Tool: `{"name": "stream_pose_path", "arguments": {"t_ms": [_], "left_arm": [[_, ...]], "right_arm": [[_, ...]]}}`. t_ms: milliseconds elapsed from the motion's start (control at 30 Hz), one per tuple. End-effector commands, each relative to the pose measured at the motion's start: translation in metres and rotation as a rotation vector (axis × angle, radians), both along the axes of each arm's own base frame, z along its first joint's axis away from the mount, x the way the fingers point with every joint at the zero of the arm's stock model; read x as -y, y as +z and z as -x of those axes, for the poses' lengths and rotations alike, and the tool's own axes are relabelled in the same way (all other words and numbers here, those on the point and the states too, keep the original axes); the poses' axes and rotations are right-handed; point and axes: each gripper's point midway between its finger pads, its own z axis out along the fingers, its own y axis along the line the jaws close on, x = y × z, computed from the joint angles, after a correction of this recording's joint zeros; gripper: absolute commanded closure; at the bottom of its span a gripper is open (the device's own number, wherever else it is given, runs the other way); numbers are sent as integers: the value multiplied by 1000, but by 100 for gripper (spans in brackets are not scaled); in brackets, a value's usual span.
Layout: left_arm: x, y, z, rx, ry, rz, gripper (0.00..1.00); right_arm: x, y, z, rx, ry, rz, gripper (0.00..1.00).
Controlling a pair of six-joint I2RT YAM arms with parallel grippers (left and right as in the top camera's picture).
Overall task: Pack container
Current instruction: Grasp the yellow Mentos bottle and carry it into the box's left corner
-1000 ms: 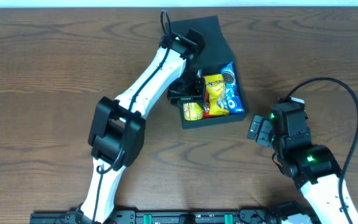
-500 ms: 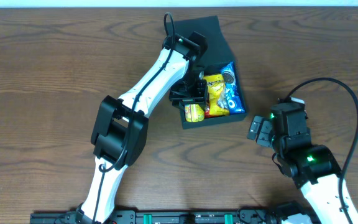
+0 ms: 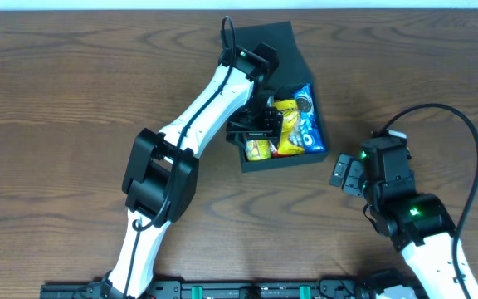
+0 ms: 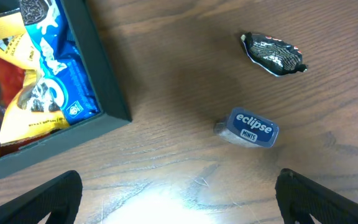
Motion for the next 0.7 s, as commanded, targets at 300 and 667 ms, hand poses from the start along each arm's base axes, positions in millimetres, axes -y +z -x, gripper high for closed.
{"name": "stream_pose_path", "arguments": {"t_ms": [300, 667], "left_arm": [[-22, 54, -31, 250, 22, -92, 4], [-67, 179, -20, 588, 68, -88, 5]], "right_arm": [[13, 34, 0, 126, -34, 27, 1], [47, 26, 47, 87, -301, 26, 1]]}}
